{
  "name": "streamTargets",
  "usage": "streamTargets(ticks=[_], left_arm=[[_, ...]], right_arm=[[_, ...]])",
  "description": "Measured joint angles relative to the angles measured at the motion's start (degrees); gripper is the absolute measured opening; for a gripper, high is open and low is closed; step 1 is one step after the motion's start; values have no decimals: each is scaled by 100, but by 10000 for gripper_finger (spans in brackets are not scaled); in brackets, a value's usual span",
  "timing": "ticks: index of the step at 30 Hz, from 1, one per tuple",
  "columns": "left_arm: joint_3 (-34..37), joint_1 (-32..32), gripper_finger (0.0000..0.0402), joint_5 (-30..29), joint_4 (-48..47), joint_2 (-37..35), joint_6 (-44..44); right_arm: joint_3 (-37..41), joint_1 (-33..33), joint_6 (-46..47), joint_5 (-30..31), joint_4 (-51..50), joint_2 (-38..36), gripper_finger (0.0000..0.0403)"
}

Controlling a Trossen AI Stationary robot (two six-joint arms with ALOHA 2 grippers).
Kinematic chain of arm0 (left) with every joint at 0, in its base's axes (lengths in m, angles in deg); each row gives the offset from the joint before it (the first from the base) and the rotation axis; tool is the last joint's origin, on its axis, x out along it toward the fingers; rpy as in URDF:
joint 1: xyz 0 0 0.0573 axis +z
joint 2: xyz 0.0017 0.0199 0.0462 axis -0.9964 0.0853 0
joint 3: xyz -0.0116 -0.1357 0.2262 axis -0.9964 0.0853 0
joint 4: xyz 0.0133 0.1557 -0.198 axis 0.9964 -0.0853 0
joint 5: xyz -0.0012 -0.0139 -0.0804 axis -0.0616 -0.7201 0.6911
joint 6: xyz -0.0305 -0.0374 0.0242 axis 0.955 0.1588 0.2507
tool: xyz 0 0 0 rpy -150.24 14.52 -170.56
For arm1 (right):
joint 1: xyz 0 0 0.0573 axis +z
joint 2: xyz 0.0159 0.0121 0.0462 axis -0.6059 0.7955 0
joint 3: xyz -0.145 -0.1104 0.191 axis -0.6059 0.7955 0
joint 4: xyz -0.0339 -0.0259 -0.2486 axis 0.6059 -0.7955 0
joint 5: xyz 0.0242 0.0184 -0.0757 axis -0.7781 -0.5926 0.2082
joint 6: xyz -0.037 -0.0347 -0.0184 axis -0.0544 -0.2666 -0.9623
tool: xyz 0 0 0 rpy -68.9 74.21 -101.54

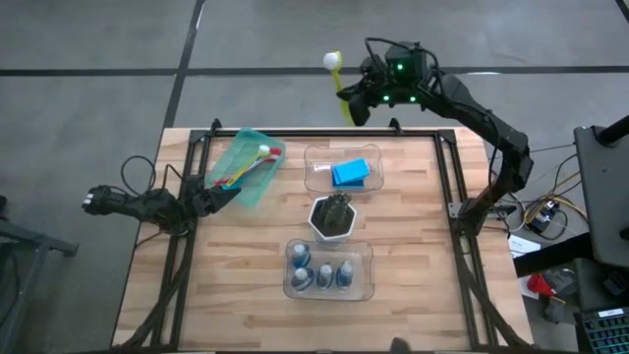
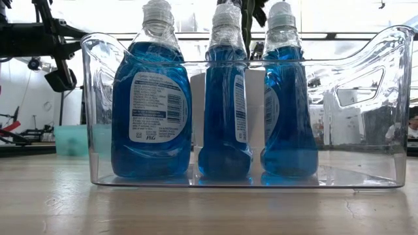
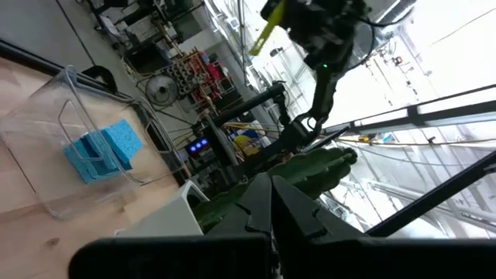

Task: Pick & Place Kitchen Sink Supplies
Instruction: Put the light green dishwashing brush into the light blue bin

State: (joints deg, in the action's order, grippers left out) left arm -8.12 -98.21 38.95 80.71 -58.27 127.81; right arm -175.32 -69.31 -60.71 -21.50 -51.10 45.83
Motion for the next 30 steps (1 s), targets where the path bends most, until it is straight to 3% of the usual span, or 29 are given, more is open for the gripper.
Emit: streamTargets(ticks=[10, 16, 23, 30], left_arm=[[0, 0, 16, -172, 9, 2, -292], [0, 2, 84, -260, 148, 1, -481], [0, 0, 171, -577, 706, 2, -1412], [-12, 2, 199, -605, 829, 314, -1532]], right_arm=[[-372, 1042, 1037, -240, 1574, 567, 17], [-606, 1543, 1165, -238, 1797, 1036, 17], [-646, 1865, 1532, -240, 2131, 1539, 17], [-870, 1980, 1660, -299, 2522, 1889, 17]])
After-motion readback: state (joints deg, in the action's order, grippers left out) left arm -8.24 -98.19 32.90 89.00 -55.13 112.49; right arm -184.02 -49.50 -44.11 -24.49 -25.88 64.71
